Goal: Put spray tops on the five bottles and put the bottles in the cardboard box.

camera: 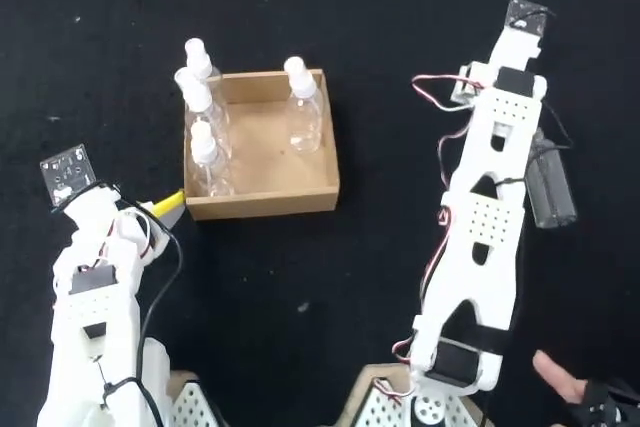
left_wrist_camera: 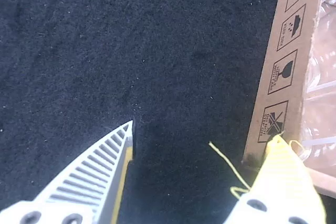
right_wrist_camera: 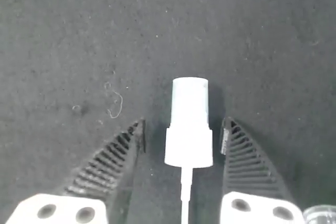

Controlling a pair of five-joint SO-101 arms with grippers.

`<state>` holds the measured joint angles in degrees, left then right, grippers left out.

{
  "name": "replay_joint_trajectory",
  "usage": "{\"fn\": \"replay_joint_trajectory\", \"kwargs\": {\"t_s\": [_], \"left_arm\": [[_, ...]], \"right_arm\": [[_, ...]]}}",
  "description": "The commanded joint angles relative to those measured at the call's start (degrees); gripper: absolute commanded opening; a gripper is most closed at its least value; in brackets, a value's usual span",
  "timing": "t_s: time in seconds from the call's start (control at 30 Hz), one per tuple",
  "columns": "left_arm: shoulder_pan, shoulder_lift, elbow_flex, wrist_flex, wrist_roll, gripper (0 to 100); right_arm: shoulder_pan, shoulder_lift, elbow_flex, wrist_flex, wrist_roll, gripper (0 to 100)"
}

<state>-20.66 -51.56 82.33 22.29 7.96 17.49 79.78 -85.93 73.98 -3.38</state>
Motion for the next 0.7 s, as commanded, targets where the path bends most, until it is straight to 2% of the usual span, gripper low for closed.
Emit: {"fn": "replay_joint_trajectory", "kwargs": {"t_s": [0.0, 0.1, 0.13, 0.23, 0.4, 0.67], "left_arm": [[0.9, -1.4, -0.6, -0.5, -0.4, 29], [0.7, -1.4, -0.6, -0.5, -0.4, 29], [0.7, -1.4, -0.6, -0.5, -0.4, 29], [0.7, -1.4, -0.6, -0.5, -0.4, 29], [0.7, -1.4, -0.7, -0.5, -0.4, 29], [0.5, -1.4, -0.7, -0.5, -0.4, 29]], "right_arm": [[-0.6, -1.5, -0.4, 0.4, 0.0, 15.5], [-0.6, -1.5, -0.4, 0.5, 0.2, 0.3], [-0.7, -1.5, -0.4, 1.1, 0.8, 2.8], [-1.2, -1.8, -1.9, 5.3, 3.3, 1.0], [-1.2, -2.5, -10.0, 13.5, 3.2, 1.0], [-4.0, -5.1, -9.8, 23.8, 3.5, 1.0]]}}
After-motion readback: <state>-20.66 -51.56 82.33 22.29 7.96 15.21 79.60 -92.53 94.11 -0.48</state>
